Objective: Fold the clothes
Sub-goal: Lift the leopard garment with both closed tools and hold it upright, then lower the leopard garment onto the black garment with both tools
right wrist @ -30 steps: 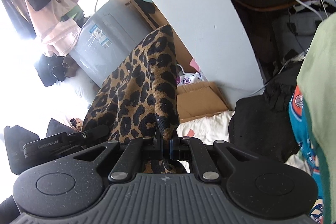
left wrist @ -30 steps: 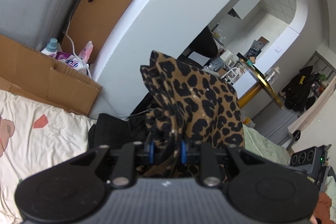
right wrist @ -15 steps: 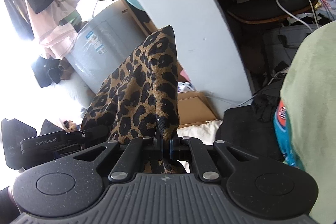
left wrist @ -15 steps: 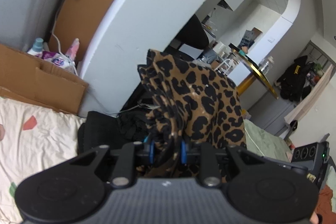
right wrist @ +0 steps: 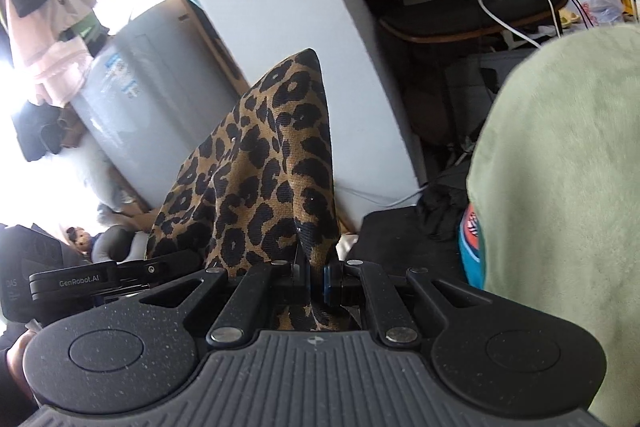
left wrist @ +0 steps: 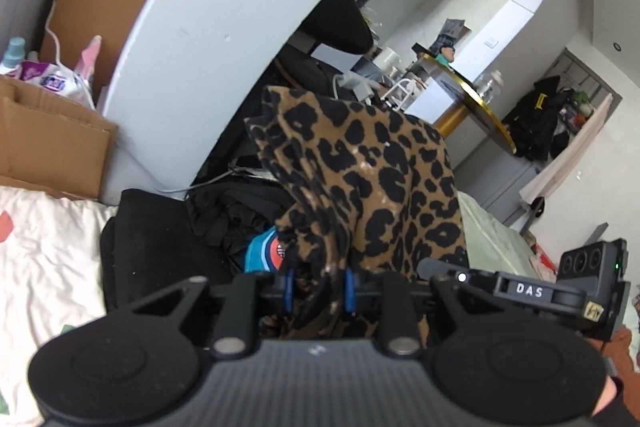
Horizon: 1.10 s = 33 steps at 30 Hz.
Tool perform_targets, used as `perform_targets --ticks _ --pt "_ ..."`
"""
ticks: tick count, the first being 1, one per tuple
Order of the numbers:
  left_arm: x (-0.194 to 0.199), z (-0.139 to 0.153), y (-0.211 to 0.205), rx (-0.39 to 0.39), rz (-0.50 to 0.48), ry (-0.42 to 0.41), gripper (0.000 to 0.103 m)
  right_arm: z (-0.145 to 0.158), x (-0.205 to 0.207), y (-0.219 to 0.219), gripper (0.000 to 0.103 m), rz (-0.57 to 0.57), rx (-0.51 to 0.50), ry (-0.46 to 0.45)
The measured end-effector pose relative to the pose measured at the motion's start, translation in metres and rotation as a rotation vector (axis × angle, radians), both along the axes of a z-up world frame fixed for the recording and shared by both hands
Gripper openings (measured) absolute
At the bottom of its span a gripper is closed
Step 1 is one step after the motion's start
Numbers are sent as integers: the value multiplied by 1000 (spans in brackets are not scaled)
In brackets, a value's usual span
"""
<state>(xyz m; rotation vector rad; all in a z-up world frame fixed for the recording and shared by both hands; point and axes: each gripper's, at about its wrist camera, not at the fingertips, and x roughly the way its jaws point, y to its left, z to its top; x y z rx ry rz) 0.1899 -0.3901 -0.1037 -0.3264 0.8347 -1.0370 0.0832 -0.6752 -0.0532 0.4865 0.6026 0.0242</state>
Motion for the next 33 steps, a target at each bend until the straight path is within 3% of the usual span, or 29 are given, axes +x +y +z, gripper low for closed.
perform_targets --ticks 12,19,24,33 --pt "36 -99 -28 -33 -6 37 24 -94 39 -20 4 -88 -45 24" --pt "63 -151 -32 -49 12 53 24 -151 68 -24 4 -82 -51 58" --pt "81 -178 -25 -39 54 90 24 -187 90 -26 4 -77 -1 84" --pt "124 -216 -28 -12 82 138 24 -225 143 -28 4 -36 -23 121"
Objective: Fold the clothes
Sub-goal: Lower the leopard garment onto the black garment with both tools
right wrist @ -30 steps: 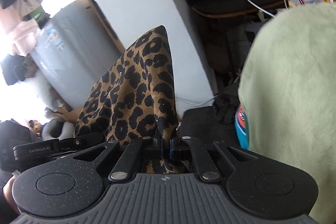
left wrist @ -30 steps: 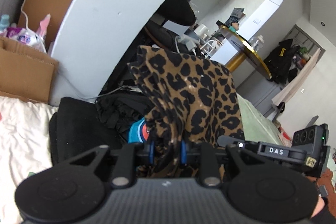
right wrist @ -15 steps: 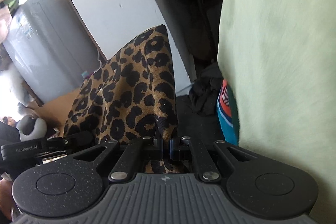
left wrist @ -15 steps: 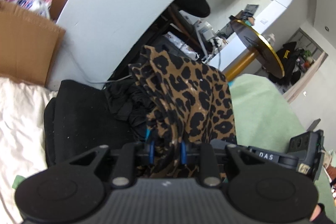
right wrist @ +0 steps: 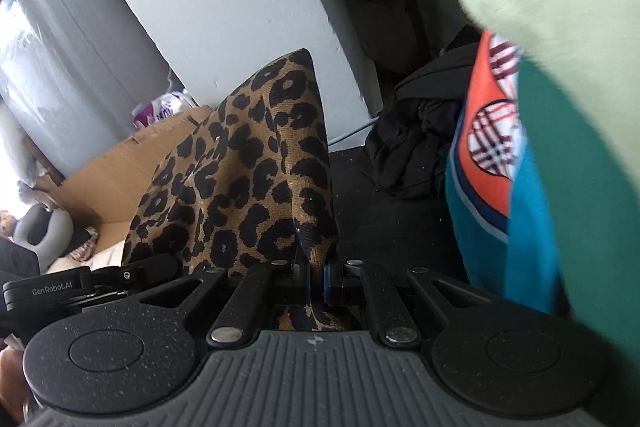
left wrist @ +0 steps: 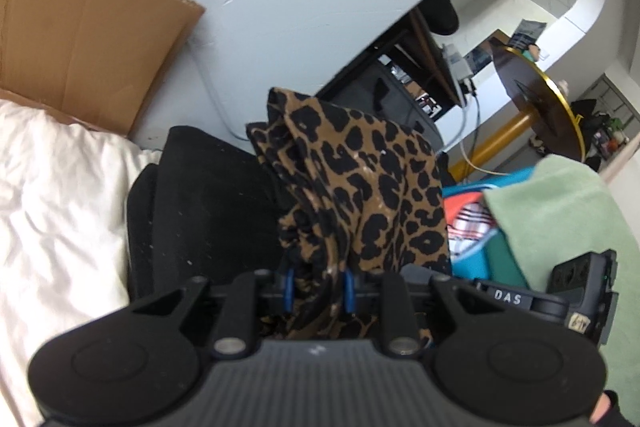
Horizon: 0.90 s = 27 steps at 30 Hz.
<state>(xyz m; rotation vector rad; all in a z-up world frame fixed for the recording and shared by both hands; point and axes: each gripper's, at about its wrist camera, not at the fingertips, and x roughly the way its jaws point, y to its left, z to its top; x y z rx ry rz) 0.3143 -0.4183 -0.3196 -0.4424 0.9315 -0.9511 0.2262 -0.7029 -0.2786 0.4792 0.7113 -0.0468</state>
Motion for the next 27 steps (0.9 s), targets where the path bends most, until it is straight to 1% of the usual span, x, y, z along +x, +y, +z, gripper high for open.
perform_targets --ticks 3,6,9,11,14,18,23,27 --pt "18 -13 -5 2 -2 17 24 -11 19 -3 4 10 -8 24" --pt "35 -25 -13 11 -16 22 24 -22 39 -10 4 -4 6 70" --pt "51 -36 -20 7 -21 40 24 -32 58 -14 4 -17 -5 103" --pt "60 -42 -23 5 -21 49 24 -36 75 -11 4 -25 -18 113" --pt "72 -51 -26 10 -22 64 24 -47 88 -12 4 -38 -25 134" --pt "84 -55 -29 14 -35 57 23 -60 107 -13 4 -40 -30 156" --pt "101 -59 -30 16 -33 70 23 -68 124 -19 5 -34 -20 171" --pt "115 -70 -33 21 -33 93 23 -76 137 -25 5 -32 -7 196"
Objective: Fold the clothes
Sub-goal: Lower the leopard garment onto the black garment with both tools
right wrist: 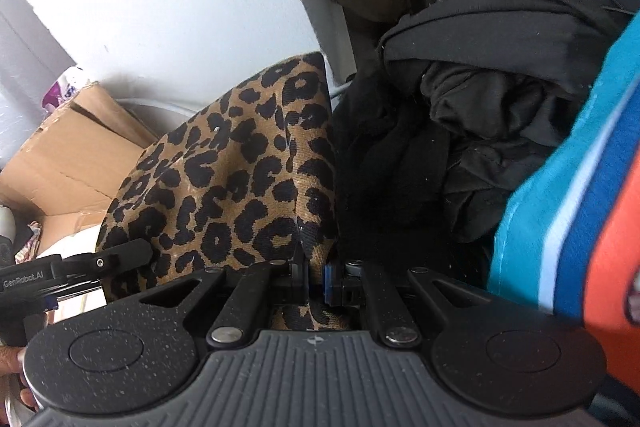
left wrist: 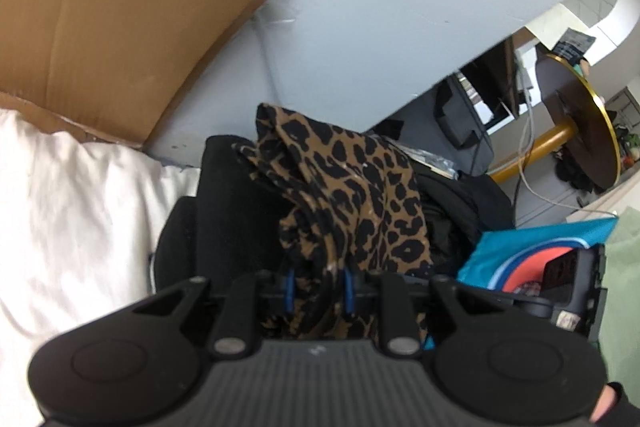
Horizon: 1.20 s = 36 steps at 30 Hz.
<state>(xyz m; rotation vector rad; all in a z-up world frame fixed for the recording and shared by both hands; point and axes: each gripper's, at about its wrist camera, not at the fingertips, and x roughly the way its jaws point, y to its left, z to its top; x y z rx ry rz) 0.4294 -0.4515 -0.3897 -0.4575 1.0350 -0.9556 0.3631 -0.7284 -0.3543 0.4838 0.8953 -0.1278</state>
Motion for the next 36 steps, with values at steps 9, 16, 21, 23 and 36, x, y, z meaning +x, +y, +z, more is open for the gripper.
perform_targets --ticks 9,16,21,23,36 --pt "20 -27 -5 56 15 57 27 -16 18 -13 10 -32 -82 95" --pt "19 -14 10 135 20 40 43 -12 9 8 12 -2 -256 122" --pt "20 11 27 178 14 -42 42 6 -24 20 12 40 -327 53" --pt "23 20 30 170 22 -62 41 12 -37 22 12 34 -308 22" --pt "16 45 -35 162 -129 -253 39 6 -55 33 14 22 -136 -89"
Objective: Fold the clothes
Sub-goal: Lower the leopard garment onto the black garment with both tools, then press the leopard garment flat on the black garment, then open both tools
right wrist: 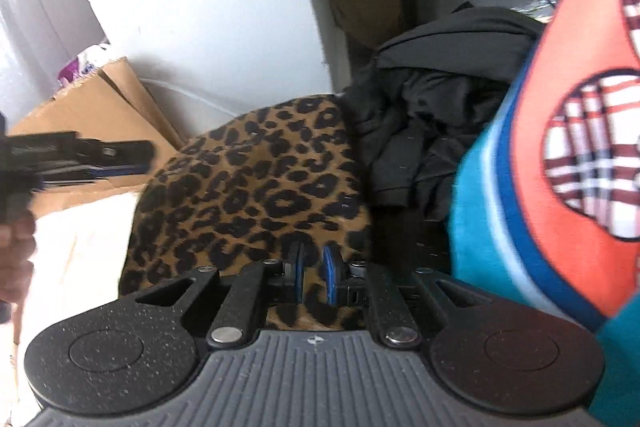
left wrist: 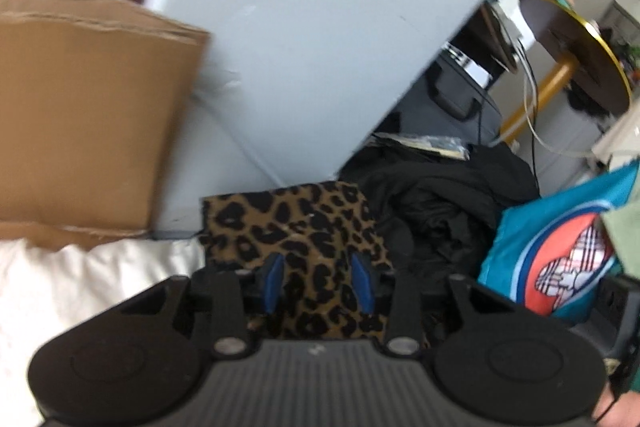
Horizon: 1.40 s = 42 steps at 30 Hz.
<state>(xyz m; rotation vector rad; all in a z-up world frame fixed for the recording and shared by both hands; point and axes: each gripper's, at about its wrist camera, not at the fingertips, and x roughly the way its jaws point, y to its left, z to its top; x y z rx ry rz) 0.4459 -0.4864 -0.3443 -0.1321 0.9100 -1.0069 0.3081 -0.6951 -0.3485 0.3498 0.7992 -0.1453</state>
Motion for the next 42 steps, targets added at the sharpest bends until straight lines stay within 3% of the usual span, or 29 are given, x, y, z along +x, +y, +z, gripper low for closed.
perform_targets --ticks 7,12,18,23,33,35,39,42 --pt "2 -24 -14 152 19 -24 33 -10 22 20 14 63 36 -27" --pt "-5 -19 0 200 7 -60 33 -26 23 31 14 114 15 10" --pt "-19 -6 24 177 -6 -67 34 -35 -6 33 14 143 4 22" --pt "-39 -12 38 164 3 -9 48 -43 -34 40 26 170 -26 63" --pt "-64 -36 43 175 6 86 55 -39 -86 35 27 70 -49 46" --pt "-68 -40 43 167 0 99 52 -39 -89 31 28 42 -41 38" --pt "-71 -48 48 165 30 112 30 -49 -91 26 33 -13 0 32" --pt "-70 -50 56 147 43 123 22 -59 -95 26 33 -59 37 20"
